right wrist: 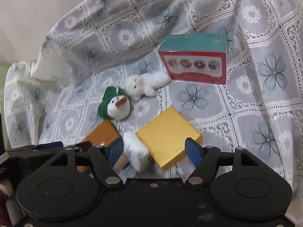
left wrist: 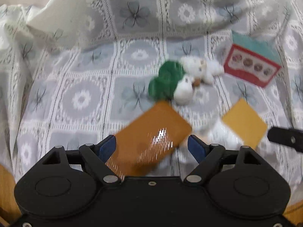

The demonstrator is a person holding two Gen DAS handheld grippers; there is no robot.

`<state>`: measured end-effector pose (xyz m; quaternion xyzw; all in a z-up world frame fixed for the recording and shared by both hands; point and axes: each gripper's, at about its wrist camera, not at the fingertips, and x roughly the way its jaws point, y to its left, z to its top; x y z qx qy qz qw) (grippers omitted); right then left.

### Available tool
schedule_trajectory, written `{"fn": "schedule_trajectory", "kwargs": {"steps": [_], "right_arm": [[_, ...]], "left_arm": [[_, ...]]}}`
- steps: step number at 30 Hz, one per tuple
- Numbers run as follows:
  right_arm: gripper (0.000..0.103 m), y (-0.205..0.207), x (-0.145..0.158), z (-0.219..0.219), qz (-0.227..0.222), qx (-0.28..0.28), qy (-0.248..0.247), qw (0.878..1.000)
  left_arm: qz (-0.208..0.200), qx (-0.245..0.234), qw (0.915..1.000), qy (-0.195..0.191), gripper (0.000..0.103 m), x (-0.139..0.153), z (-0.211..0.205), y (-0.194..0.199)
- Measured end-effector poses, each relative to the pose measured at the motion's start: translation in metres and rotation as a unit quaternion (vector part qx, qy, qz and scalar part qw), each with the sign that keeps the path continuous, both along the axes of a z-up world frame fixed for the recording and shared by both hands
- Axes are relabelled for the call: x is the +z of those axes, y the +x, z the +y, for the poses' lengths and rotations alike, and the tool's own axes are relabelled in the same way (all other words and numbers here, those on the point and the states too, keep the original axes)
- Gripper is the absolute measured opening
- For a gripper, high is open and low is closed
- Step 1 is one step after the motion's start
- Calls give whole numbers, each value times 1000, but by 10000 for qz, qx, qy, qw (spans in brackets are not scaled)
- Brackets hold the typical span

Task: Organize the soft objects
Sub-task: 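Reach left gripper to the green-hatted plush duck while right gripper approaches white plush lamb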

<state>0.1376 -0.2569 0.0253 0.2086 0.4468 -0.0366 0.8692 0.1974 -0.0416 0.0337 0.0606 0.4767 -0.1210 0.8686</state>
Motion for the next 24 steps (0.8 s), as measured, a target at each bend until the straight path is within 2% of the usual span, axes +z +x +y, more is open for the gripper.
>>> {"fn": "schedule_trajectory", "kwargs": {"steps": [14,24], "right_arm": [[74,41,-13,-22,-75,-153,151,9997],[75,56,-21,-27,-14,-240,187,9995]], "left_arm": [[-176,-192,9996,115,81,-18,-62,61],[-4,-354,9993,135,82,-37,-87,83]]}}
